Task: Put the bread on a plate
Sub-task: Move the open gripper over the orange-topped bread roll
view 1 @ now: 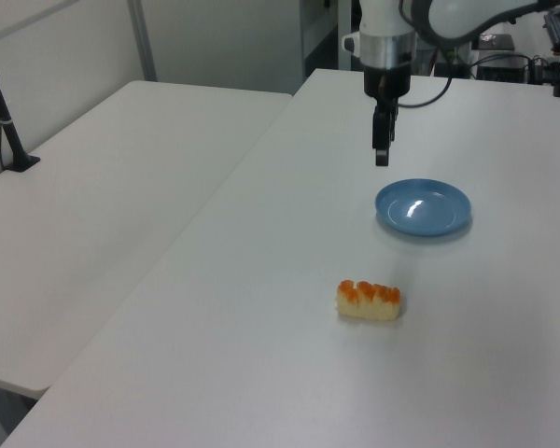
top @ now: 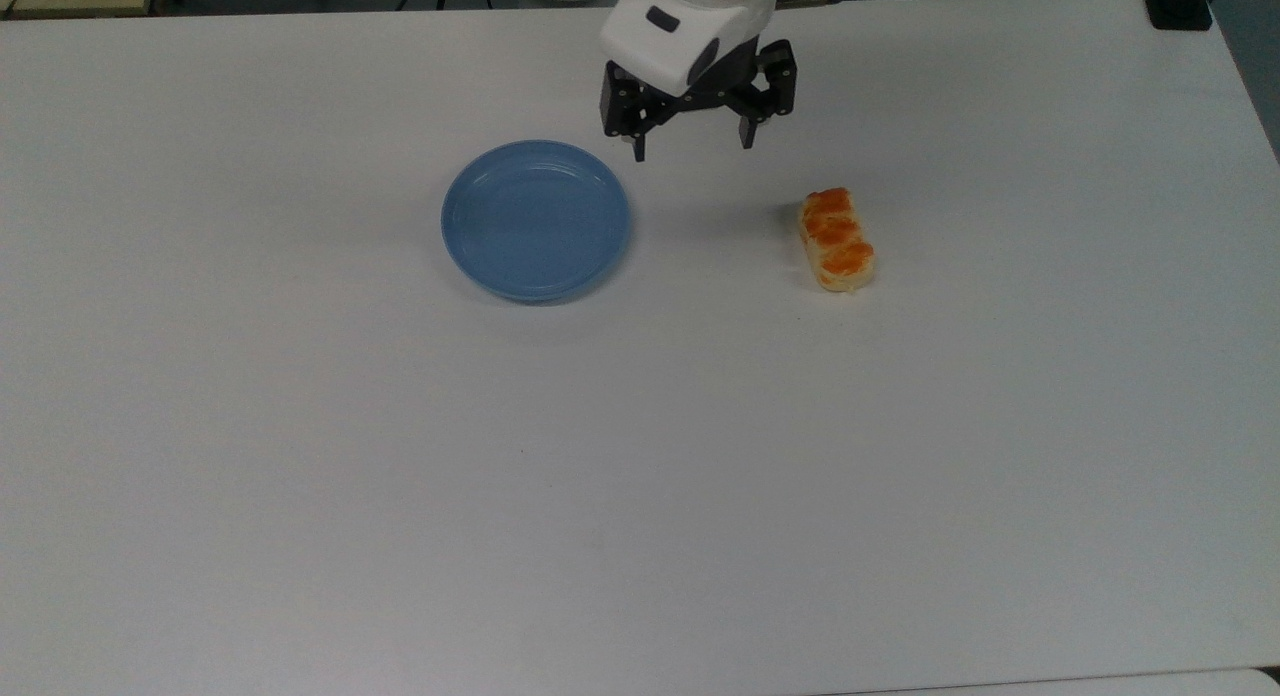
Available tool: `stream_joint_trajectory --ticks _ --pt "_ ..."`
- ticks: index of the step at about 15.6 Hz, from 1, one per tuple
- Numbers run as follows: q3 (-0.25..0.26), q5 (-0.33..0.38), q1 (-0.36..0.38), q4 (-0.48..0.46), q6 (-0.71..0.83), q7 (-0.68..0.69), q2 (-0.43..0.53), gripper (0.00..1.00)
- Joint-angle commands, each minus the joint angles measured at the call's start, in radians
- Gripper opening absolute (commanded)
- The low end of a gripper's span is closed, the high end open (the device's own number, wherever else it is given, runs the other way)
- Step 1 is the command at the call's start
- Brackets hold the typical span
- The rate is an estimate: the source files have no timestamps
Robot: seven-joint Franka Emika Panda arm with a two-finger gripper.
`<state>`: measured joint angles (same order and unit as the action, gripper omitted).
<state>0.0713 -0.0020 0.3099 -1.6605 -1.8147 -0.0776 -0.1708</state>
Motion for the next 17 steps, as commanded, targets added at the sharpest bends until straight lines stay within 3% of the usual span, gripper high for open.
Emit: stream_joint_trajectory --ticks 1,17 --pt "0.016 0.013 0.064 -0.094 -0.106 -0.057 0.016 1.00" --pt "-0.048 -0.015 0.209 -0.162 -0.336 -0.208 -0.168 1.00"
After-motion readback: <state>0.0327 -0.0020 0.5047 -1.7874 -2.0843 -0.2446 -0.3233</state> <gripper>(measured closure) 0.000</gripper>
